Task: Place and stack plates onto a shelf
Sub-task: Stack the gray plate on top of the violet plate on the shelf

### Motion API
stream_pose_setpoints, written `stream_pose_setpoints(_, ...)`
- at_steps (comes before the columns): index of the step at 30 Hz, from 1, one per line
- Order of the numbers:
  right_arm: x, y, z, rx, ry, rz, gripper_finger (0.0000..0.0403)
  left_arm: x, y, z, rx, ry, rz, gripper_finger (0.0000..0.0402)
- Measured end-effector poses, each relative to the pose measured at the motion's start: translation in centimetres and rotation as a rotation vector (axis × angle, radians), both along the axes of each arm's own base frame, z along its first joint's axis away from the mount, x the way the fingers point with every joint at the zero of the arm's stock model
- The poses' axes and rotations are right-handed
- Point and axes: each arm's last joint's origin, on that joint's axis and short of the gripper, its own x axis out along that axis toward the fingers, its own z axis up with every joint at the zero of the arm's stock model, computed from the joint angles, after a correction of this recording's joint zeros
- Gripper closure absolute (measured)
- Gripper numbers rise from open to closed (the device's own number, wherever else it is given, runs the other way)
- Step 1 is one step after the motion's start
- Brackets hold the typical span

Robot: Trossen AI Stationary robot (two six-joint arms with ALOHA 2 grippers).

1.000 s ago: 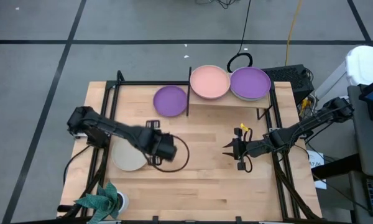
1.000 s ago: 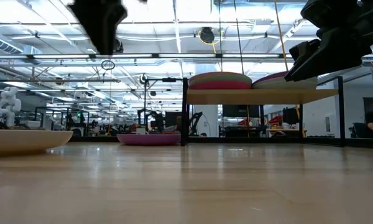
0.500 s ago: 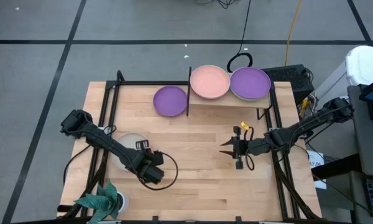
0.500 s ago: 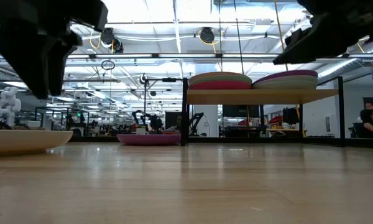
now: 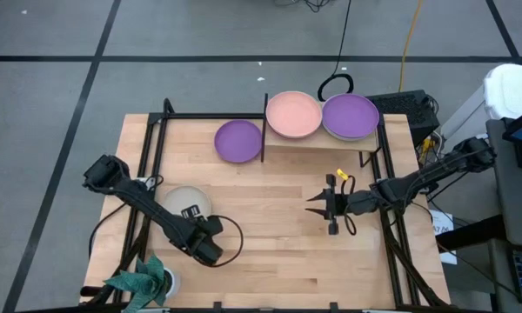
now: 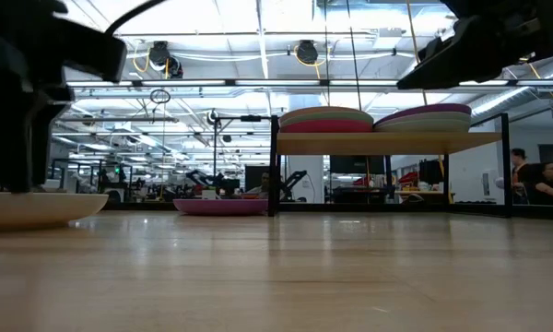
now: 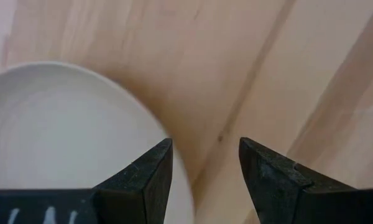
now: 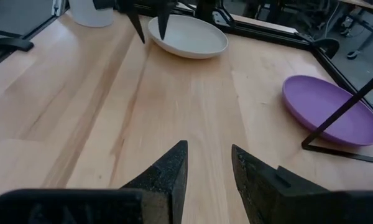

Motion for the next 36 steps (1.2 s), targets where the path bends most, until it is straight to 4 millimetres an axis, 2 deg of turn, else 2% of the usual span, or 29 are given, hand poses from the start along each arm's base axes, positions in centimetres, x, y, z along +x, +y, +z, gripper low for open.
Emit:
stream_pose_setpoints(5, 0.1, 0.1, 0.3, 0.007, -0.032, 0.013, 0.0294, -0.9, 0.2, -1.4, 0.009, 0.017, 0.030, 0.0211)
stream_pose_setpoints(8, 0.4, 0.3, 1.0, 0.015, -0.100, 0.076, 0.0294, -1.3, 0.1, -2.0, 0.005, 0.020, -0.003, 0.0227)
stream_pose_setpoints(12, 0.6, 0.5, 1.7, 0.018, -0.169, 0.106, 0.0294, -1.8, 0.0, -2.4, 0.017, 0.037, -0.036, 0.0283)
stream_pose_setpoints(19, 0.6, 0.5, 1.8, 0.017, -0.183, 0.107, 0.0294, -2.3, -0.3, -2.5, 0.060, 0.044, -0.128, 0.0388)
stream_pose_setpoints(27, 0.9, 0.6, 1.9, 0.024, -0.205, 0.107, 0.0294, -1.7, -0.6, -1.9, 0.059, 0.040, -0.236, 0.0391)
stream_pose_setpoints(36, 4.1, 2.0, 2.6, -0.008, -0.106, 0.140, 0.0294, 0.7, -1.4, 1.4, 0.056, -0.006, -0.502, 0.0392)
